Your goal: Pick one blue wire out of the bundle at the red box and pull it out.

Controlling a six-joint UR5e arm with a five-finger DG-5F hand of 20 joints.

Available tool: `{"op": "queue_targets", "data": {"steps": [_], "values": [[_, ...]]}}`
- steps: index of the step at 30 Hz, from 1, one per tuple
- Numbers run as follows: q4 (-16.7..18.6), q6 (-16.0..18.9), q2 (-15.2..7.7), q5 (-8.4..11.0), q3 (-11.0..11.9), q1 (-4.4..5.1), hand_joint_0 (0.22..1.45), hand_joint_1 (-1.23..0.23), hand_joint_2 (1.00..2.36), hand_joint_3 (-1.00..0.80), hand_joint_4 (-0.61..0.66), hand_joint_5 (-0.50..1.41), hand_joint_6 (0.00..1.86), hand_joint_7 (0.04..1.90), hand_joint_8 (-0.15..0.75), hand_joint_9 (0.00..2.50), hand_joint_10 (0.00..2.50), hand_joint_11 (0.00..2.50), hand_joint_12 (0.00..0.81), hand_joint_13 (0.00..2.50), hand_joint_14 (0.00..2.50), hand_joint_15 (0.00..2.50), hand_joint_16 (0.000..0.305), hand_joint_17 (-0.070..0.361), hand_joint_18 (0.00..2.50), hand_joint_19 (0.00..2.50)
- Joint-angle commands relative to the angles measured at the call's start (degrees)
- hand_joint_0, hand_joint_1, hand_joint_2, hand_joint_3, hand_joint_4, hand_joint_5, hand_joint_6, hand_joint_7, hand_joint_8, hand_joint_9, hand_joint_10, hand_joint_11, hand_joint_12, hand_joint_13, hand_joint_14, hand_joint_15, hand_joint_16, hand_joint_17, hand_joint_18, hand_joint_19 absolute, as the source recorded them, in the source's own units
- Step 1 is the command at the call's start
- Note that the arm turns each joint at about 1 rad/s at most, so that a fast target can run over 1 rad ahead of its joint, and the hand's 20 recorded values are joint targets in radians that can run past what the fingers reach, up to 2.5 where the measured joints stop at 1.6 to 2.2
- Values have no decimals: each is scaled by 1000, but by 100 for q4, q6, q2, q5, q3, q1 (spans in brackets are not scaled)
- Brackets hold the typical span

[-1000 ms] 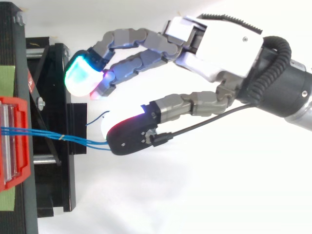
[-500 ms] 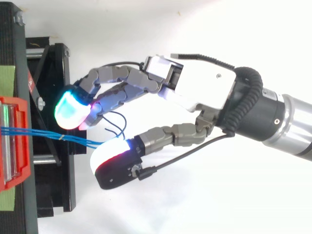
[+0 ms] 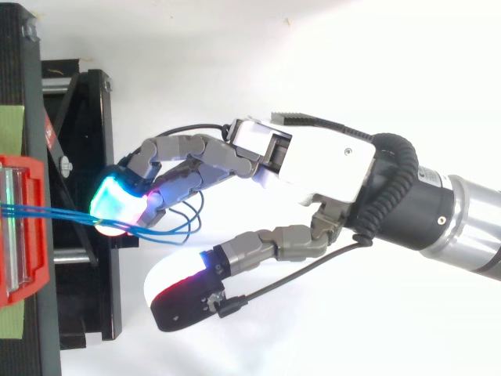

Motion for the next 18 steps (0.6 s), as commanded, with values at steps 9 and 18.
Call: {"op": "queue_targets", "data": {"steps": [9, 18], "values": [[-55, 80, -133, -17, 188, 2, 565, -762, 1005, -441, 360, -141, 503, 982, 352, 727, 13, 447, 443, 664, 10, 314, 64, 144, 576, 399], [-81, 80, -142, 1, 232, 2, 587, -760, 1009, -391, 325, -137, 503, 1074, 351, 733, 12, 451, 437, 669, 11, 310, 63, 143, 578, 400]]}}
